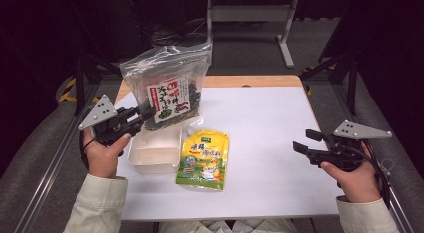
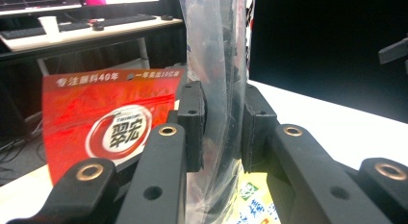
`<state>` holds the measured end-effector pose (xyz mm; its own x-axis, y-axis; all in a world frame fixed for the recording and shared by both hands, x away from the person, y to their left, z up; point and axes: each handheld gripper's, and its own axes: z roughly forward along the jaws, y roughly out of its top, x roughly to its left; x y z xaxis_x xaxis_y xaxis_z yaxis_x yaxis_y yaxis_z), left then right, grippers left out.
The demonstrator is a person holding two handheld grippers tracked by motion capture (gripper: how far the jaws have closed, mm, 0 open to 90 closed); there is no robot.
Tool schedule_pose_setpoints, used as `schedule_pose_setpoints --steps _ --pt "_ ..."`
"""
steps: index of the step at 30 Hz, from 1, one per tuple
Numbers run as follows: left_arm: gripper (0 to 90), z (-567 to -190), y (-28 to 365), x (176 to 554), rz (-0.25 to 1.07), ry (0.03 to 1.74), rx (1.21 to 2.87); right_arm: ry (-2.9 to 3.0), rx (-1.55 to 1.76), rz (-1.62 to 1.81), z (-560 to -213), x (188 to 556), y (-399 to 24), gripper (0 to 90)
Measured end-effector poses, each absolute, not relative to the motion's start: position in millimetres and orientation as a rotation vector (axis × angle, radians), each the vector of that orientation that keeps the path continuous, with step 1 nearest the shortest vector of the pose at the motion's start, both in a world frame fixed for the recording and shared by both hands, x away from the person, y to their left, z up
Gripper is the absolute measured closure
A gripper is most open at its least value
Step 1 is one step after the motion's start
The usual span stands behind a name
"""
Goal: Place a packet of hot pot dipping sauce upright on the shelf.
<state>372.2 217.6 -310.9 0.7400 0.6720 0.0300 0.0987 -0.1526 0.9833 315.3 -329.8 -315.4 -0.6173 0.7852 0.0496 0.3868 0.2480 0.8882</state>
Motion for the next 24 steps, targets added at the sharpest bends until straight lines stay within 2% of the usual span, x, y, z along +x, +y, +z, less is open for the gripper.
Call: schedule_pose_setpoints --steps 5,24 --pt "74.6 -315.5 222.0 370.5 0.612 0.651 1.669 2.125 1.071 1.326 -315.8 317.3 -328.7 35.0" --pt "74.5 -335.1 235.9 374.0 0.629 0.786 1.703 2.150 1.066 1.316 -317.6 322.6 -322.9 34.7"
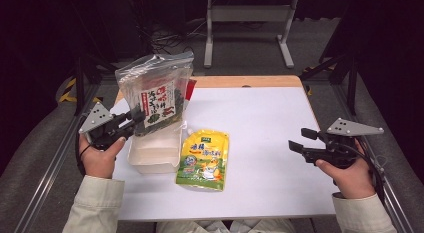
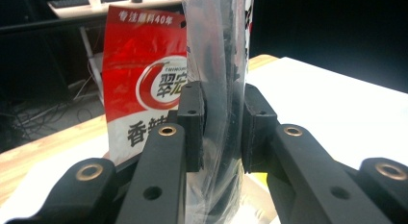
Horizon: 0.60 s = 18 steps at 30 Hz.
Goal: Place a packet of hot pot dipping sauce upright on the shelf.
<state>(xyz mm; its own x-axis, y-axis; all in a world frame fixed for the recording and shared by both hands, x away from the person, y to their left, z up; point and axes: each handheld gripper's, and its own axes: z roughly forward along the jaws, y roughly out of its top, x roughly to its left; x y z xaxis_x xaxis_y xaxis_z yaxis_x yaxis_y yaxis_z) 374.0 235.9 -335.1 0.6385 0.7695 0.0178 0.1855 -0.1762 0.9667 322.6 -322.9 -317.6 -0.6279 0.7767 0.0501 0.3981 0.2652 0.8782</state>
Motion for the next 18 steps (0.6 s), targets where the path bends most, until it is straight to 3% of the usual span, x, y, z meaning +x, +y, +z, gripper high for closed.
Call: schedule_pose_setpoints --steps 18 --pt "74.5 -355.0 238.4 386.7 0.654 0.831 1.690 2.166 1.063 1.306 -319.6 323.3 -321.4 34.3"
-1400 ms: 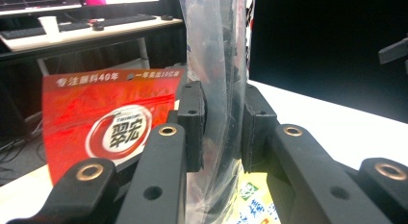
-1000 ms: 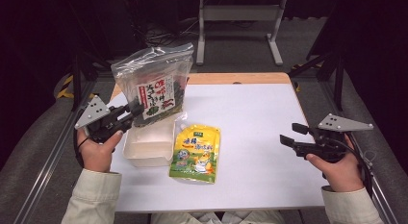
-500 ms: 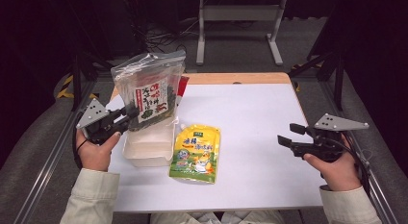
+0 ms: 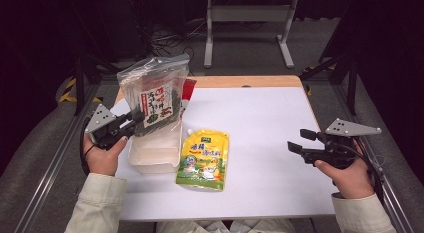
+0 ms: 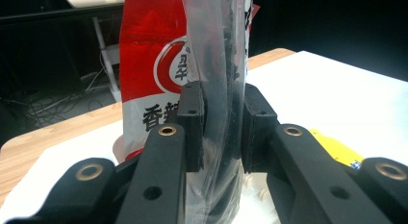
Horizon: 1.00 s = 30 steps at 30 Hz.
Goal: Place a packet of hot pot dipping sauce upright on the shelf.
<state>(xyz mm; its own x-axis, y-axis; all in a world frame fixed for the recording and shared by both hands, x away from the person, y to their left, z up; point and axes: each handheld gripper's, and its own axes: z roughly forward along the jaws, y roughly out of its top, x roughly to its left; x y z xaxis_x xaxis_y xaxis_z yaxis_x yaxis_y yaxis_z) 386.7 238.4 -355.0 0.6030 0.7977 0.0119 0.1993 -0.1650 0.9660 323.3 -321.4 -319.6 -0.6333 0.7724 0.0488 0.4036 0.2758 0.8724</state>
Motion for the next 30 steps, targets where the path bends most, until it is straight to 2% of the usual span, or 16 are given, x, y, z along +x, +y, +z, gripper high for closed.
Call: schedule_pose_setpoints --steps 18,22,30 --pt "74.4 -376.7 244.5 396.6 0.607 0.844 1.714 2.167 1.059 1.319 -319.3 322.5 -321.6 33.8" --pt "74.3 -376.6 246.1 396.1 0.561 0.877 1.719 2.169 1.057 1.319 -319.6 322.8 -321.2 33.6" --pt "74.0 -369.1 242.6 392.1 0.528 0.955 1.838 2.168 1.062 1.321 -320.3 323.6 -322.7 33.1"
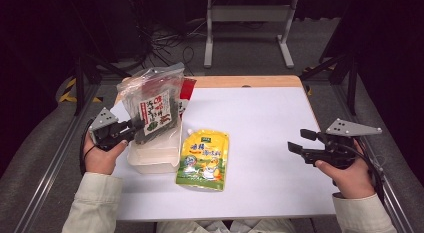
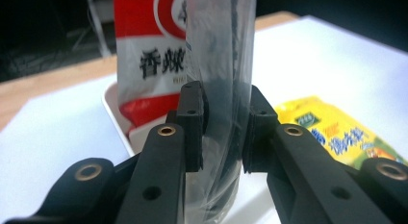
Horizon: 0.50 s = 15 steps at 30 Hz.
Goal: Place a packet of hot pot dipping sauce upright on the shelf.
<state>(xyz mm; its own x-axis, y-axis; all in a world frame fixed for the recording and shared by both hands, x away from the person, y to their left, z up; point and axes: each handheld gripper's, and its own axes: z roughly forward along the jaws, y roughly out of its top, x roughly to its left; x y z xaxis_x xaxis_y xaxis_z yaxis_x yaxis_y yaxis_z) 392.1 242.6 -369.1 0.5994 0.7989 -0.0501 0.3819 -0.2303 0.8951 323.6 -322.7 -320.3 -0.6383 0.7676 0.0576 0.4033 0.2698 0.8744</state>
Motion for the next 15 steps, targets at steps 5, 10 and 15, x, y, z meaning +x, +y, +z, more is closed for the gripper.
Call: schedule_pose_setpoints --steps 5,10,15 --pt "73.5 -366.7 236.7 394.2 0.499 0.978 1.919 2.169 1.071 1.323 -321.2 321.8 -324.4 32.7" --pt "73.0 -364.8 237.0 395.0 0.482 0.995 1.932 2.160 1.083 1.323 -321.2 319.6 -327.7 32.4" --pt "69.1 -363.2 239.0 393.9 0.457 1.002 1.927 2.167 1.085 1.323 -322.4 319.5 -327.3 32.1"
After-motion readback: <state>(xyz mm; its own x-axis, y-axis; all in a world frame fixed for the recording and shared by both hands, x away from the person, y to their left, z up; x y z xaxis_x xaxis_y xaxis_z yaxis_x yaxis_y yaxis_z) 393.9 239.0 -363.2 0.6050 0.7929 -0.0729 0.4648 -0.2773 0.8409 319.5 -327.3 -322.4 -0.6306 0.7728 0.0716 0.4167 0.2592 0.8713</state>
